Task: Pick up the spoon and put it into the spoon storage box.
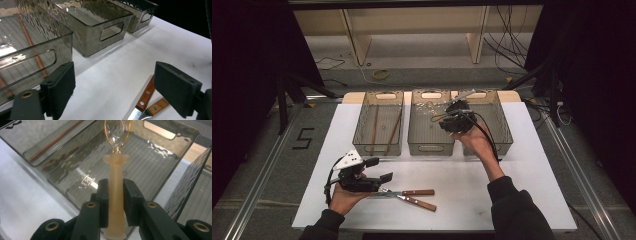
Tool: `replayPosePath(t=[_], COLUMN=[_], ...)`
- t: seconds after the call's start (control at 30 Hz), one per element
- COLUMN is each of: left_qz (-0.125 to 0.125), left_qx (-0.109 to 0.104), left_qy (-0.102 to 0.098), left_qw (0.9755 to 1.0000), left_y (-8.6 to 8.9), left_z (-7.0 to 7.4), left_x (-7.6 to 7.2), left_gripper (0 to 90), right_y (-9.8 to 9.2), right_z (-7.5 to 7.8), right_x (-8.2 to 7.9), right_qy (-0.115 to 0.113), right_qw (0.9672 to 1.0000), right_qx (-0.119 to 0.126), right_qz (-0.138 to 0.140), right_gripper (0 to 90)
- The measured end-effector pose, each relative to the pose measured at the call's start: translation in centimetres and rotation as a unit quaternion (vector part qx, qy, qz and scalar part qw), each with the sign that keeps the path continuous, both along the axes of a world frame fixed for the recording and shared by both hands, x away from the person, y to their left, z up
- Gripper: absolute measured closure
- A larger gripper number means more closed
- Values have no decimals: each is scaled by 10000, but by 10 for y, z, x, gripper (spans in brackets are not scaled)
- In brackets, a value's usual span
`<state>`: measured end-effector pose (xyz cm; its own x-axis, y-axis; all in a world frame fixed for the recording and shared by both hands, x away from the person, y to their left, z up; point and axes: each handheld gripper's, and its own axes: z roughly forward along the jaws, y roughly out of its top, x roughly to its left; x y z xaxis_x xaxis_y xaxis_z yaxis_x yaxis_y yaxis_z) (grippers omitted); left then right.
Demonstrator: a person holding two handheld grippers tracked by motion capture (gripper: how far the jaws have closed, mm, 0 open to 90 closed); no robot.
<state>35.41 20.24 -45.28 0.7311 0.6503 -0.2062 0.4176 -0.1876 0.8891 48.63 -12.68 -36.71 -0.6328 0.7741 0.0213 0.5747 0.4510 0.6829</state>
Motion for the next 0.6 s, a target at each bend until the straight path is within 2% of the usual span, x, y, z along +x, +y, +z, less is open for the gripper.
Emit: replayPosePath(t=[0.27, 0.6], left_qz=[6, 47], left_qx=[-10, -61], left_qy=[-12, -11], left_qw=[10000, 10000], left_y=[1, 4], left_z=[0, 0], left_x=[0, 0], left_gripper=[174, 174], right_y=[9, 21], right_z=[0, -2], right_x=[12, 25], right_qy=[-43, 11], right_qw=[10000, 9999], right_qx=[-9, -37], right_qz=[-48, -130], right_gripper=[769, 769])
